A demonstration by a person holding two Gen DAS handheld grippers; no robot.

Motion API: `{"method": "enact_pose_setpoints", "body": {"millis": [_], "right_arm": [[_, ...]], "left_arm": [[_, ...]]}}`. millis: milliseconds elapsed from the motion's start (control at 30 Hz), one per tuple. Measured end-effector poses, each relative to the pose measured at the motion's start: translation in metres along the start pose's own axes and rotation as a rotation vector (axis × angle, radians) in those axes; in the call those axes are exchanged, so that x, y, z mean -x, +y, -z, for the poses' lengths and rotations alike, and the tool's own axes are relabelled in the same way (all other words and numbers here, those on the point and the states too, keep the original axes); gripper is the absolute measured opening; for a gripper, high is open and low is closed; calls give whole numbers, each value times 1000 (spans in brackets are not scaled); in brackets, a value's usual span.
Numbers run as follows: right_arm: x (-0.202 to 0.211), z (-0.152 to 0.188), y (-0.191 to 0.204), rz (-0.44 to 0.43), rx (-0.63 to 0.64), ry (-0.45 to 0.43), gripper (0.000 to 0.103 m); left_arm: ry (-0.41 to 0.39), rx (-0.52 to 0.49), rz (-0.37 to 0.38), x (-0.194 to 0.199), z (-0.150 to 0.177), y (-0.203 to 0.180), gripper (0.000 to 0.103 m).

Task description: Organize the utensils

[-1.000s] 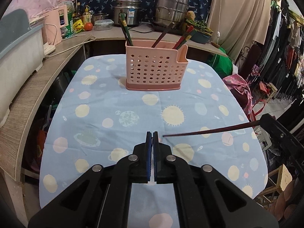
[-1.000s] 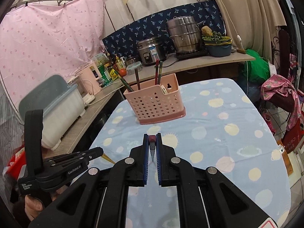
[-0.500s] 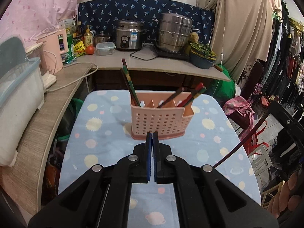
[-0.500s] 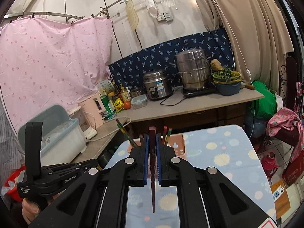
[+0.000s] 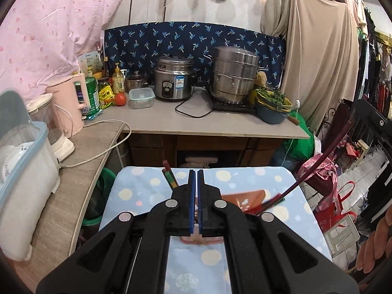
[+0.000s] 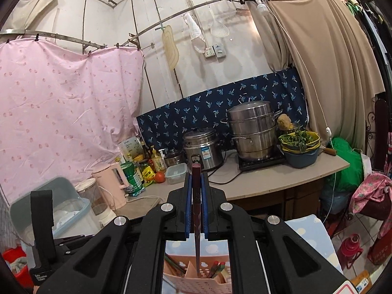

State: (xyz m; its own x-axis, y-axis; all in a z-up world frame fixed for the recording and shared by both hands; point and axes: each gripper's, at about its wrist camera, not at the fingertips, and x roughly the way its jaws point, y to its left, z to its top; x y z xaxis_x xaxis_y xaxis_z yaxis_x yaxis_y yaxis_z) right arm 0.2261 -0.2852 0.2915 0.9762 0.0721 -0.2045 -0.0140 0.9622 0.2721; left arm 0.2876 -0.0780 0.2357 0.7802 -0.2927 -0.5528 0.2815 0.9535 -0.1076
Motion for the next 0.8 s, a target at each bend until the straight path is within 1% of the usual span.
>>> {"method": "enact_pose_setpoints", "body": {"millis": [167, 367, 533, 633, 700, 733, 800], "right_arm": [[-33, 10, -3, 11, 3, 48, 7], [-32, 26, -4, 2, 3, 62, 7], [-12, 18, -3, -26, -13, 25, 7], [9, 10, -2, -45, -23, -7, 7], [23, 5, -1, -57, -27, -26, 7], [31, 4, 0, -61, -27, -32, 7], [55, 3, 0, -68, -27, -50, 7]], "left_arm": [[19, 12, -9, -23, -2, 5, 1], [39, 38, -6, -26, 10, 21, 1], [84, 38, -29, -23, 35, 39, 2], [124, 56, -43, -21, 59, 57, 2], [165, 65, -55, -23, 80, 72, 2], [183, 71, -63, -25, 89, 79, 3], [238, 94, -76, -32, 114, 98, 12]]}}
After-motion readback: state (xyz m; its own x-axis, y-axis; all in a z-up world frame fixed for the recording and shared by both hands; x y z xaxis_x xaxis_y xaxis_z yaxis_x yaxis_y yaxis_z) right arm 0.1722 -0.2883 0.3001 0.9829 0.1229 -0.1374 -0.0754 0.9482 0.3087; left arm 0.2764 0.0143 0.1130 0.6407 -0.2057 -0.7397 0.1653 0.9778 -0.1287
